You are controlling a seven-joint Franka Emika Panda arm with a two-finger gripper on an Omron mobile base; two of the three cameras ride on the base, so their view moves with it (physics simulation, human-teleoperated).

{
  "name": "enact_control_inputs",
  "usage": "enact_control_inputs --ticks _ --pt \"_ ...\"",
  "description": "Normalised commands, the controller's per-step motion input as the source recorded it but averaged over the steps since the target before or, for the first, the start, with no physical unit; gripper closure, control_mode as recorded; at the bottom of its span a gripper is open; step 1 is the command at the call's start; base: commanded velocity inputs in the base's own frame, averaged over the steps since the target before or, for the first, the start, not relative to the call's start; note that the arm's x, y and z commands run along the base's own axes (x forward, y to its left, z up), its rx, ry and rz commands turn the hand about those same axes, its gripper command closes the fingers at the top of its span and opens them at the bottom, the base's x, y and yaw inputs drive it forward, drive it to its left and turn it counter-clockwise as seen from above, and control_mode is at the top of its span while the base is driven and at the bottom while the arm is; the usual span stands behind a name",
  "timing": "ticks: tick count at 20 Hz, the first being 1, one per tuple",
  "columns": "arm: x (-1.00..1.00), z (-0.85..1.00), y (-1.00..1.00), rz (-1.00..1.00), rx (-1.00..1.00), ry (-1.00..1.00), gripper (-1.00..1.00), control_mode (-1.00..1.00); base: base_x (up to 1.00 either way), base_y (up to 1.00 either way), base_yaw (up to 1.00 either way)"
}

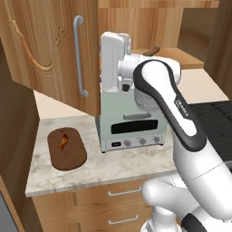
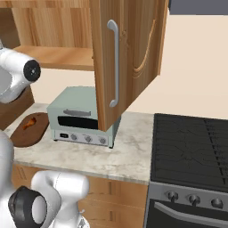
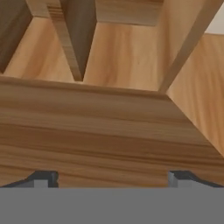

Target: Open the cabinet, retrieve the rolling pin, and place it next to the meat on the cutting board to prepare for tenderizing.

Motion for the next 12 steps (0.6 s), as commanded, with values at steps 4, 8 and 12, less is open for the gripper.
enact_control_inputs --ticks 4,8,12 --pt "0.00 -0.07 0.72 0.15 -0.02 0.00 -1.00 -1.00 0.00 0.00 0.00" --pt "-0.08 -0.09 0.80 0.18 -0.02 0.00 -1.00 -1.00 0.00 0.00 0.00" --pt "-0.26 -0.11 0.95 0.18 -0.04 0.00 -1.00 -1.00 0.00 0.00 0.00"
